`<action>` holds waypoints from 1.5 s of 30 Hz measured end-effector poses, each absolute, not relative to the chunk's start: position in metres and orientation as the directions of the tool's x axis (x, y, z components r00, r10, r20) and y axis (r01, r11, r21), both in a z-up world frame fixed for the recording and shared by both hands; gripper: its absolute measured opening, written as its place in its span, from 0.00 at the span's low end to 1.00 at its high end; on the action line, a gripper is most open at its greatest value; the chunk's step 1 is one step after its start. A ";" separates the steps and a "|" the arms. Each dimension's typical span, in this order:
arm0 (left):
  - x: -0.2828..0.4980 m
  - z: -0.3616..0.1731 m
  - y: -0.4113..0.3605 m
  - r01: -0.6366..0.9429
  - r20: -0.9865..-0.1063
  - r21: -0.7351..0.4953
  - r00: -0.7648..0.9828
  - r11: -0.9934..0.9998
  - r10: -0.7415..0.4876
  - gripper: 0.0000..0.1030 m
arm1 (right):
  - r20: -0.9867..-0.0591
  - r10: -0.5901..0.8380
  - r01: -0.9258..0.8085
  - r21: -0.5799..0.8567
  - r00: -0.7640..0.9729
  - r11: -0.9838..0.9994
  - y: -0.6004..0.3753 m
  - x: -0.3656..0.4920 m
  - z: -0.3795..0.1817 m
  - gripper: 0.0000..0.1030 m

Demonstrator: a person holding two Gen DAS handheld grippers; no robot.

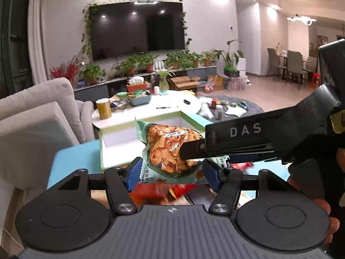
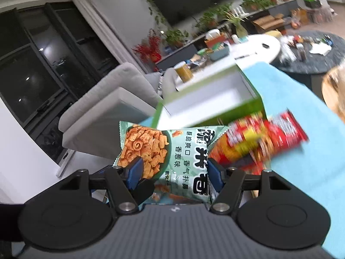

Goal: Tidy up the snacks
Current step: 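Lower the cracker bag into the green box and open the right gripper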

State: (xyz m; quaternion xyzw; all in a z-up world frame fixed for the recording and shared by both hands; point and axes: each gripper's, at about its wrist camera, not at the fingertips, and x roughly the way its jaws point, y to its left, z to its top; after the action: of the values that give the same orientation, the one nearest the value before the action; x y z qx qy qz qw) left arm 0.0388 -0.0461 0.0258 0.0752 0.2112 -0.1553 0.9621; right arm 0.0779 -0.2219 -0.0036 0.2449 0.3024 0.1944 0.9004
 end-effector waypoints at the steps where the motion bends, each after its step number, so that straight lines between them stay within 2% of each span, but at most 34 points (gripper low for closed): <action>1: 0.046 0.029 -0.046 0.325 -0.425 0.082 0.866 0.942 -0.262 0.56 | -0.445 0.503 -0.209 0.558 0.741 0.803 -0.220 0.086 -0.001 0.51; 12: 0.119 0.036 -0.039 0.270 -0.421 0.111 0.884 0.956 -0.201 0.60 | -0.422 0.516 -0.285 0.499 0.745 0.819 -0.205 0.147 0.016 0.52; 23: 0.201 -0.004 -0.020 0.243 -0.513 0.079 0.841 0.967 -0.170 0.60 | -0.495 0.525 -0.275 0.491 0.692 0.827 -0.185 0.219 -0.013 0.52; 34: 0.231 -0.034 -0.007 0.211 -0.580 0.045 0.802 0.976 -0.146 0.60 | -0.567 0.514 -0.255 0.474 0.644 0.843 -0.167 0.245 -0.040 0.52; 36: 0.230 -0.035 -0.005 0.201 -0.587 0.046 0.798 0.979 -0.136 0.64 | -0.581 0.512 -0.257 0.466 0.633 0.847 -0.163 0.248 -0.043 0.52; 38: 0.227 -0.034 -0.004 0.198 -0.594 0.042 0.793 0.979 -0.135 0.74 | -0.593 0.512 -0.259 0.461 0.622 0.848 -0.160 0.247 -0.047 0.52; 45: 0.206 -0.017 0.003 0.177 -0.555 0.034 0.822 0.984 -0.128 0.79 | -0.567 0.473 -0.247 0.430 0.675 0.868 -0.170 0.227 -0.031 0.53</action>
State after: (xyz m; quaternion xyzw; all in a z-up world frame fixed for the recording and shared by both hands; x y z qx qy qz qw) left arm 0.2060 0.0032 -0.0165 0.0420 0.2874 -0.0799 0.9536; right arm 0.2266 -0.1699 -0.0314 0.1610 0.3504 0.1998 0.9008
